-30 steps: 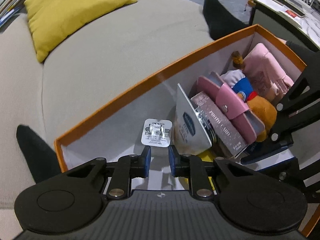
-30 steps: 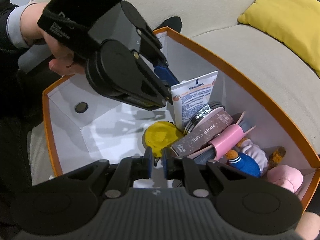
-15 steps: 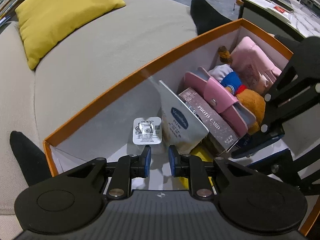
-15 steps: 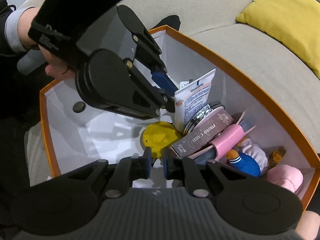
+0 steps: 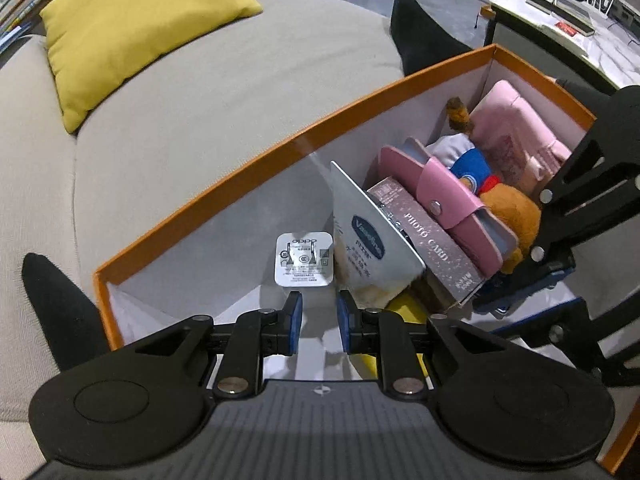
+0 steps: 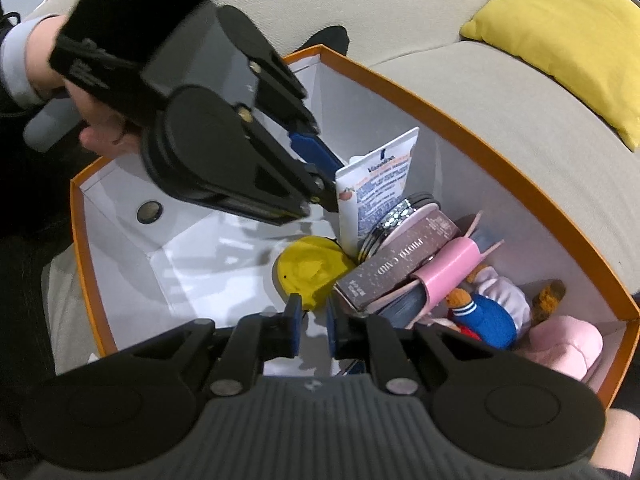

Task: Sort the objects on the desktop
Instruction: 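Lift both open grippers out of the orange box, then move the left gripper onto the white rectangular box on the sofa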

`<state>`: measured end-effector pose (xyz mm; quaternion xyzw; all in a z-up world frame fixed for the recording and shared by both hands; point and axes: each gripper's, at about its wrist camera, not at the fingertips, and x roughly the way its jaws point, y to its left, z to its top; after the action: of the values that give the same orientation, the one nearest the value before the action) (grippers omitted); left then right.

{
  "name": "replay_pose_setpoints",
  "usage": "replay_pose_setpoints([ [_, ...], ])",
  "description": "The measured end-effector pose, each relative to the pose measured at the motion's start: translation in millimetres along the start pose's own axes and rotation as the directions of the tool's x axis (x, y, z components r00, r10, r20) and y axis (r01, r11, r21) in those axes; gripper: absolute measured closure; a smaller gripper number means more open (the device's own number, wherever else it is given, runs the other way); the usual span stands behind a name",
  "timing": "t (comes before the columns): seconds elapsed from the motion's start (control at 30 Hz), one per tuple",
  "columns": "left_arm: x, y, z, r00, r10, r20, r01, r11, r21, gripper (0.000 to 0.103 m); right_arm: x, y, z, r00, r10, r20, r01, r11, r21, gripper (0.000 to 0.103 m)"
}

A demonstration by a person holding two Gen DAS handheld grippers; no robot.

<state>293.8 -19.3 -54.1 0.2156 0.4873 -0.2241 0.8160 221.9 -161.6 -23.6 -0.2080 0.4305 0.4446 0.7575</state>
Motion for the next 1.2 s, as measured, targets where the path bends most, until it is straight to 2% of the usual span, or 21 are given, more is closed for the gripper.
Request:
replay_pose_setpoints([
  [0.13, -24, -1, -5, 0.999, 0.022, 0.034, -0.02, 0.999, -0.038, 0.082, -10, 3, -1, 1.0, -0.017, 0.017, 0.017, 1.0, 0.01, 0.084],
  [0.23, -58, -7, -12, 0.993, 0.042, 0.112, -0.033, 0.996, -0.079, 0.082, -24, 9, -4, 0.999, -0.032, 0.044, 0.031, 0.999, 0.015, 0.084],
  [0.37, -110, -17, -27, 0.969, 0.069, 0.239, -0.037, 0.99, -0.138, 0.082, -53, 21, -12, 0.987, -0.059, 0.146, 0.056, 0.998, 0.027, 0.081],
  [0.43, -133, -27, -37, 0.954, 0.088, 0.287, -0.044, 0.987, -0.157, 0.082, -68, 32, -21, 0.975, -0.07, 0.213, 0.066, 0.997, 0.027, 0.075],
  [0.5, -152, -39, -46, 0.941, 0.106, 0.321, -0.052, 0.984, -0.172, 0.081, -79, 42, -29, 0.963, -0.071, 0.259, 0.066, 0.997, 0.026, 0.073],
  [0.53, -160, -46, -53, 0.936, 0.114, 0.332, -0.055, 0.982, -0.183, 0.081, -84, 47, -34, 0.959, -0.069, 0.276, 0.065, 0.998, 0.025, 0.069],
  [0.63, -176, -67, -72, 0.93, 0.114, 0.348, -0.049, 0.981, -0.19, 0.081, -97, 61, -46, 0.948, -0.077, 0.307, 0.074, 0.997, 0.022, 0.065],
  [0.73, -181, -87, -92, 0.93, 0.103, 0.352, -0.034, 0.98, -0.197, 0.08, -110, 76, -62, 0.937, -0.095, 0.337, 0.082, 0.995, 0.052, 0.06],
  [0.83, -177, -103, -108, 0.932, 0.091, 0.35, -0.017, 0.978, -0.207, 0.08, -117, 83, -80, 0.934, -0.095, 0.345, 0.066, 0.993, 0.095, 0.059],
  [0.93, -170, -115, -122, 0.936, 0.086, 0.342, -0.011, 0.977, -0.215, 0.08, -116, 88, -102, 0.944, -0.073, 0.323, 0.029, 0.99, 0.138, 0.058],
  [1.03, -161, -125, -135, 0.945, 0.057, 0.323, 0.019, 0.974, -0.227, 0.08, -108, 93, -126, 0.955, -0.064, 0.29, 0.012, 0.984, 0.178, 0.046],
  [1.2, -141, -149, -152, 0.964, 0.043, 0.264, 0.011, 0.979, -0.203, 0.08, -90, 95, -154, 0.968, -0.117, 0.223, 0.056, 0.963, 0.263, 0.046],
])
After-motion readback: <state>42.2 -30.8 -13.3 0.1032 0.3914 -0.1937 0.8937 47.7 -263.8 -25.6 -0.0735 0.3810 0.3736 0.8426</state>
